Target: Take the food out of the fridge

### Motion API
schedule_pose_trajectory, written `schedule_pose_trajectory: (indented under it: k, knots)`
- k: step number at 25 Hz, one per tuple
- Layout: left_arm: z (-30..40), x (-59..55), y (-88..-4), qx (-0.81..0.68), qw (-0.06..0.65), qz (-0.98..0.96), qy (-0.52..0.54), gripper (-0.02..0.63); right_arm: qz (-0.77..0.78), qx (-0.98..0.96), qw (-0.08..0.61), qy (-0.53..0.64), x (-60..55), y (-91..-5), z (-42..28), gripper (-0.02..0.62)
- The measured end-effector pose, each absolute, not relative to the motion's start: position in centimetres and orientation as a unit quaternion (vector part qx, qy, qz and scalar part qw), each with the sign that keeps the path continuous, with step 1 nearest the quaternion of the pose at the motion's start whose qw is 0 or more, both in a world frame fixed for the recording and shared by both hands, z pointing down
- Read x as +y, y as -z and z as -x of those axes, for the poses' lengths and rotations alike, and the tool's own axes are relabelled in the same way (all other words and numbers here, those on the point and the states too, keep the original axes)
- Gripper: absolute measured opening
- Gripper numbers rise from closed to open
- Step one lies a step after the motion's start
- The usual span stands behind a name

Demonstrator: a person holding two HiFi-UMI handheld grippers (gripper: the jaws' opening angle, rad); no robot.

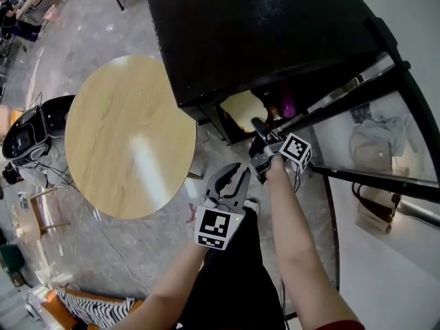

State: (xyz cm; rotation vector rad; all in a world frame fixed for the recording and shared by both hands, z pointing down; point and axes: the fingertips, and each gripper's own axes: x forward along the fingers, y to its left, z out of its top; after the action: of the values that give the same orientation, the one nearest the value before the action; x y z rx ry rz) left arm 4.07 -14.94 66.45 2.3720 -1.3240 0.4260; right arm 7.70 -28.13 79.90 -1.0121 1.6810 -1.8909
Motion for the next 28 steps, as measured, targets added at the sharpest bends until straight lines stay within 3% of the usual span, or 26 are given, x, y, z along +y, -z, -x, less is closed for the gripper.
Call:
schedule_pose_trajectory:
  k: [7, 28]
  knots:
    - [-3.8, -15.3, -66.8, -0.471, 0.197, -0.846, -0.155, 0.077, 0.339, 0.6, 0.25, 0.68, -28.1, -78.7, -7.4, 0.094]
    - [-3.4, -13.7, -63.5, -0.473, 0.205, -0.847, -0.131, 0.077, 0.305, 0.593, 0.299, 0.683, -21.2, -74.3, -8.7, 0.091]
